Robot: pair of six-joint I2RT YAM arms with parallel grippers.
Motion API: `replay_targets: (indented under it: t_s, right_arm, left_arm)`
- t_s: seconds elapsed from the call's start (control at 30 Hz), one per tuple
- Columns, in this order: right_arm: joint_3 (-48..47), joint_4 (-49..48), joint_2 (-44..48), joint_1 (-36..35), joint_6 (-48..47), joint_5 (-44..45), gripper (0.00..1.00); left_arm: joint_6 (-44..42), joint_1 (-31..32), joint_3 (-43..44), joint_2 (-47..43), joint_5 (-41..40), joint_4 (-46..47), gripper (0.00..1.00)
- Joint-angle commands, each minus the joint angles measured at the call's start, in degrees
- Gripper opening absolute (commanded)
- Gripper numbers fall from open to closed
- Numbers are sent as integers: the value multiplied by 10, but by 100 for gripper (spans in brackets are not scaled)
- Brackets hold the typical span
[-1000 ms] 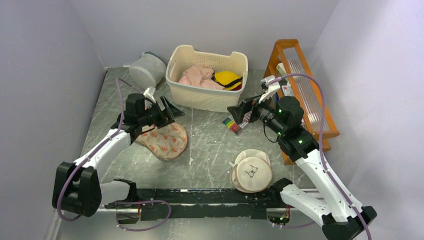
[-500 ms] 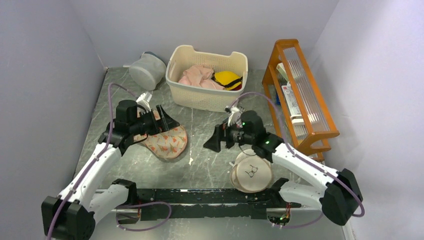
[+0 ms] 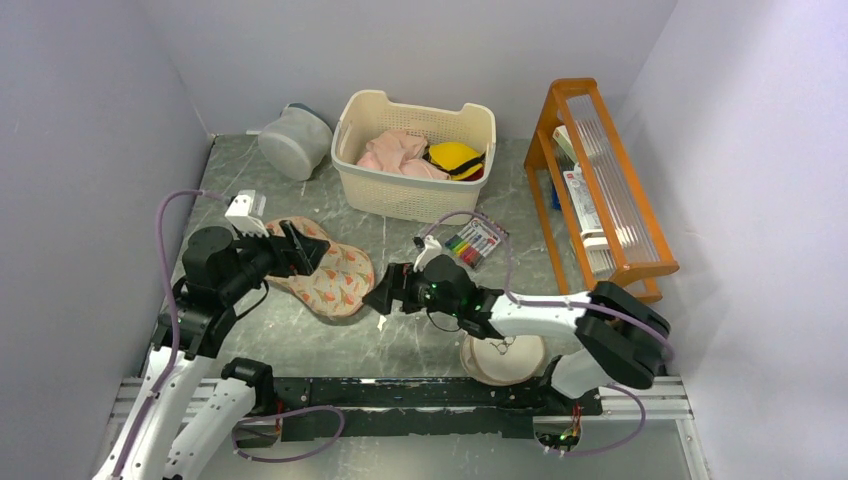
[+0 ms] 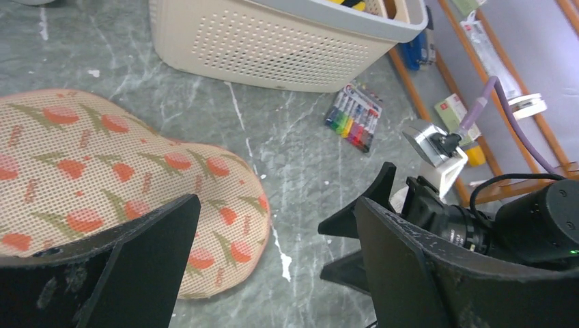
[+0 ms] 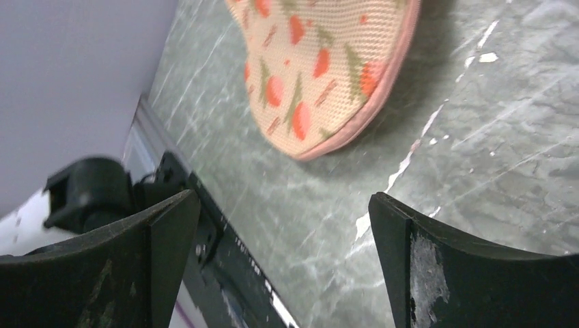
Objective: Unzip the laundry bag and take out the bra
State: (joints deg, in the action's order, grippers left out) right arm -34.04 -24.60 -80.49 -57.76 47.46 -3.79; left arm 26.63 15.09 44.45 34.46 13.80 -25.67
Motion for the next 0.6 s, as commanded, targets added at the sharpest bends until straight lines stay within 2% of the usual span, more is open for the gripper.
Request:
replay_targets:
  t_s: [0.0,0.27,0.43,0.57]
  right_arm:
    - [-18,-101,-62,-6,77,97,94]
    - [-75,-117,-158,-23,117,126,89]
    - [-99,-122,-197,-35,147,153,76]
    - [-97,-99,-215,-51,193,198,75]
  left_arm:
    - [-49,3,22,5,-23,-43,96]
    - [-41,2,-13,-39,-27,-9,96]
    - [-44,2,-14,-37,-16,-7,96]
    - [-42,1,-16,-43,-21,-6,96]
